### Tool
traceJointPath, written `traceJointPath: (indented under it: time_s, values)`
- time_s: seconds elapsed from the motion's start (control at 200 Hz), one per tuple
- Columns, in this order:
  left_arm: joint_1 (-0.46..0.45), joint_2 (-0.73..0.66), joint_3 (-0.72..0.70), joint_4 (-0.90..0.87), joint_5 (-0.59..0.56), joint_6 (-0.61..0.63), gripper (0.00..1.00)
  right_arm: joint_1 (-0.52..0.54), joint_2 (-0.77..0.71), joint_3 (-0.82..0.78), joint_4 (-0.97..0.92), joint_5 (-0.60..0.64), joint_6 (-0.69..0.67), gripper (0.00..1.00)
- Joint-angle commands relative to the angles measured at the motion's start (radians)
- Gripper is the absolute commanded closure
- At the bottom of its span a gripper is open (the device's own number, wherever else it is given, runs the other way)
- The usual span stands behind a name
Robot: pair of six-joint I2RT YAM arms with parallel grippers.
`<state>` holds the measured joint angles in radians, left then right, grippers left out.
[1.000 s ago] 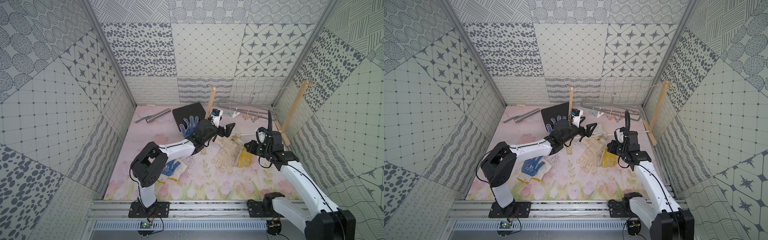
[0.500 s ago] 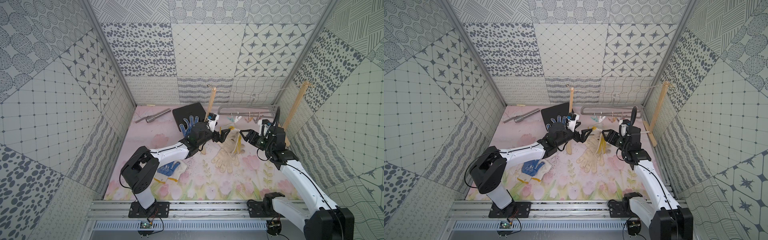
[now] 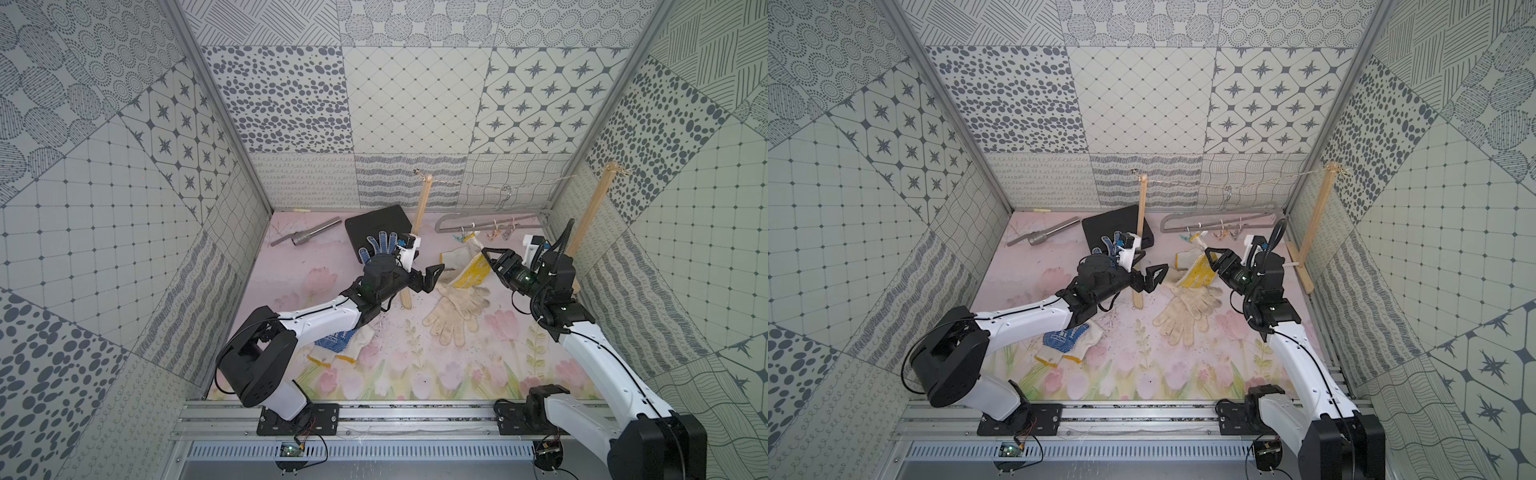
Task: Clip the gloves onto a hanger to dry
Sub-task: Place the glove at the center of the board.
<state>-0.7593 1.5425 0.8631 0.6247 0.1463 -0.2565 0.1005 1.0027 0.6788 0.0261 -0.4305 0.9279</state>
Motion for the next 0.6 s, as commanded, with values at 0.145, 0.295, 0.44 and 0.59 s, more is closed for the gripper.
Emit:
traceJointPath:
  time_s: [0.145,0.295,0.44,0.59]
  values:
    - [0.006,-0.018,0.001,0.054,0.069,-0.001,0.03,-0.002,-0.112,0.021,-0.246,0.022,-0.223,0.40]
    - [0.000,-0.003,0.036,0.044,0.072,-0.009,0.02,0.007,-0.072,0.071,-0.401,0.024,-0.352,0.33]
    - [-0.016,0.016,0.053,0.054,0.079,-0.029,0.02,0.047,0.001,0.121,-0.480,0.076,-0.430,0.10]
    - [-0.030,0.048,0.048,0.108,0.144,-0.056,0.03,0.048,0.020,0.080,-0.391,-0.024,-0.413,0.14]
